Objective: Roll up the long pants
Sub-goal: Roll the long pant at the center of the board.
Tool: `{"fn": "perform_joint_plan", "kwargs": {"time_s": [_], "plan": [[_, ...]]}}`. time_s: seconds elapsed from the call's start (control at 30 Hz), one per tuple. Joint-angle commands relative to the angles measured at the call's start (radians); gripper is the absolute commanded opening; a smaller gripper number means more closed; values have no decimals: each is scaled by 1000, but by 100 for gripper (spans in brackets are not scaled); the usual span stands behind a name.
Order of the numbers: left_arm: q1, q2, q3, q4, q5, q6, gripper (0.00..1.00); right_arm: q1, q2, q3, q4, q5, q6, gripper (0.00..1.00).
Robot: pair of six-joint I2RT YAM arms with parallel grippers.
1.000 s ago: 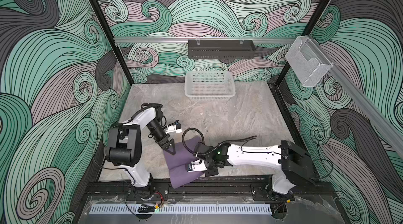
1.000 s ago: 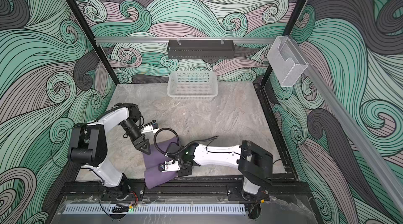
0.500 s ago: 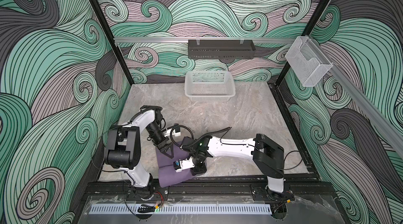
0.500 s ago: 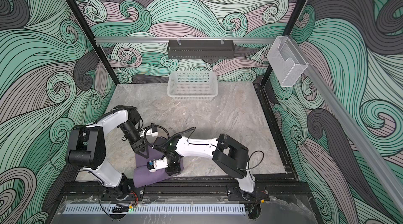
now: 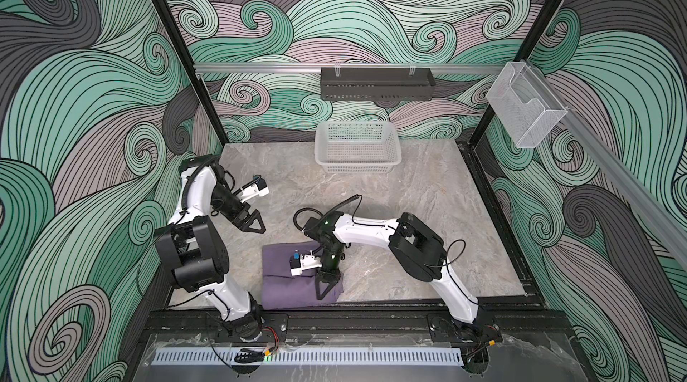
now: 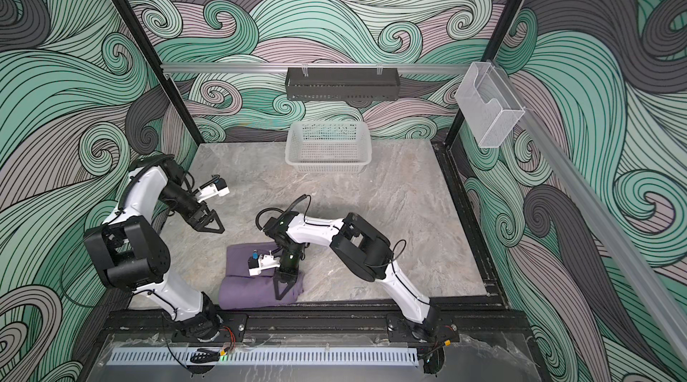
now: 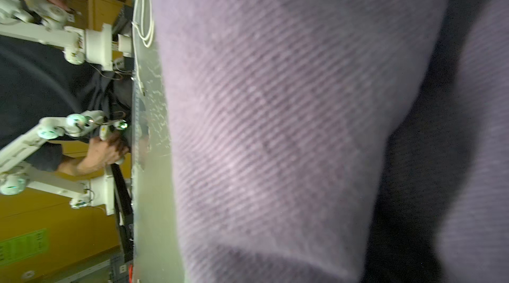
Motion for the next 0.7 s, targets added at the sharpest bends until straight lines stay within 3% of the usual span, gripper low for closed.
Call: {"fn": "perform_joint_plan", "kwargs": {"time_s": [0.0,0.1,0.23,0.37,0.5,0.57,0.67], "plan": [[0,-22,-65,-111,16,83,99,-15,162,32,-93,15,2,9],[-7,-90,-227,9,-33,101,99,-50,239,106,-175,-32,27,9],[-7,-137,-376,99,-57,110,99,-134,349,189,-269,-192,50,8],[-7,-144,-400,110,-33,112,99,-194,379,209,-280,-259,91,6],[-11,-194,-395,113,83,191,99,-216,370,205,-303,-243,74,8],[-10,-305,-451,226,142,219,99,-219,380,224,-375,-239,3,12],[-15,-520,-663,571,225,235,99,-223,410,252,-511,-175,-92,17]]}}
